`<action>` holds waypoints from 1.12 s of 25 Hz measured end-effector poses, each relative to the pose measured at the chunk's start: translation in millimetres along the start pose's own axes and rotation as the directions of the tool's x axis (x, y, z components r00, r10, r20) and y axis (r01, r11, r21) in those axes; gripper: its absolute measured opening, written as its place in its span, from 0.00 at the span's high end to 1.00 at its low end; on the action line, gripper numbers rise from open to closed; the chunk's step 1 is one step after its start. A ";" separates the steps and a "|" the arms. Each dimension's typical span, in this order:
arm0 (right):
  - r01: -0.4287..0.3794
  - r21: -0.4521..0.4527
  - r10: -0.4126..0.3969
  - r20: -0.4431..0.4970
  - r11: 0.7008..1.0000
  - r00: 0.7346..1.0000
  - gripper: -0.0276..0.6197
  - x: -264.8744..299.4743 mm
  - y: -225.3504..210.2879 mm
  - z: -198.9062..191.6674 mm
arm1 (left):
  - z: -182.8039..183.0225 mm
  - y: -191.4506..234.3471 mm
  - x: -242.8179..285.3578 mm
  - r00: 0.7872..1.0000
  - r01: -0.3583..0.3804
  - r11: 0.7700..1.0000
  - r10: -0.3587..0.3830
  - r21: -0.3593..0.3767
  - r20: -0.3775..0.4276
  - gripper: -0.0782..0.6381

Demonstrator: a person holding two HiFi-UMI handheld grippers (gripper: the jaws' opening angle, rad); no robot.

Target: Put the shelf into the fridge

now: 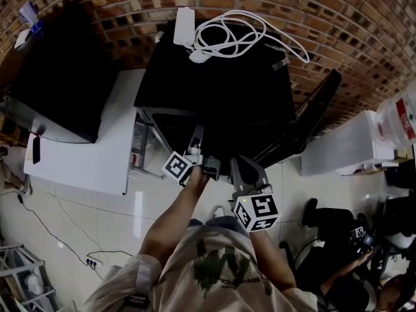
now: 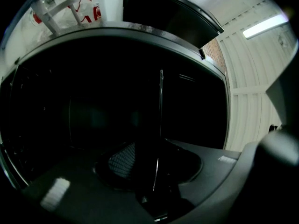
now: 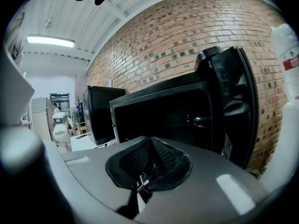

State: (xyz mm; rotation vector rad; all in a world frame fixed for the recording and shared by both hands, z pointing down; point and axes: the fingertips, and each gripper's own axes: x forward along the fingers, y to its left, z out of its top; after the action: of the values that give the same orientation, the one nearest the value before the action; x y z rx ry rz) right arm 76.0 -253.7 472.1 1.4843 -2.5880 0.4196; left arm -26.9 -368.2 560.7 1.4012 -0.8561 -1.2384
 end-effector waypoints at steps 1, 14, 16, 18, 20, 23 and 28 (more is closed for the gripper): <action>0.004 0.003 -0.004 0.002 1.000 1.000 0.96 -2.2 1.4 -0.6 | -1.0 0.6 -5.4 1.000 -0.007 1.000 0.007 0.002 -0.006 0.70; 0.016 0.012 -0.017 0.042 1.000 0.999 0.96 -38.1 47.8 2.1 | -23.5 -82.7 -82.8 0.984 0.066 0.986 -0.038 0.154 -0.175 0.74; 0.008 0.002 -0.008 0.051 1.000 0.999 0.96 -44.0 58.9 7.5 | -28.0 -105.3 -93.5 0.973 0.110 0.967 -0.058 0.229 -0.222 0.77; 0.003 -0.004 -0.002 0.064 1.000 0.998 0.96 -48.5 69.1 12.4 | -30.5 -127.8 -102.8 0.959 0.166 0.927 -0.071 0.338 -0.275 0.80; -0.001 -0.012 0.002 0.077 1.000 0.997 0.96 -51.2 78.6 17.5 | -30.1 -145.8 -111.2 0.946 0.206 0.872 -0.062 0.443 -0.317 0.81; -0.001 -0.017 0.003 0.092 1.000 0.996 0.96 -55.1 92.0 21.5 | -35.2 -166.6 -124.9 0.923 0.271 0.819 -0.072 0.505 -0.378 0.84; 0.007 -0.025 -0.004 0.101 1.000 0.995 0.96 -63.3 115.4 21.6 | -40.0 -186.8 -149.1 0.892 0.336 0.745 -0.055 0.577 -0.448 0.89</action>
State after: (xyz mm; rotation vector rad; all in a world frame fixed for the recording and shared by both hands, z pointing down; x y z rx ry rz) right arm 9.4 -152.8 415.7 1.5424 -2.6544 0.3182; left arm -41.8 -177.7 411.8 2.2730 -0.8853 -0.7572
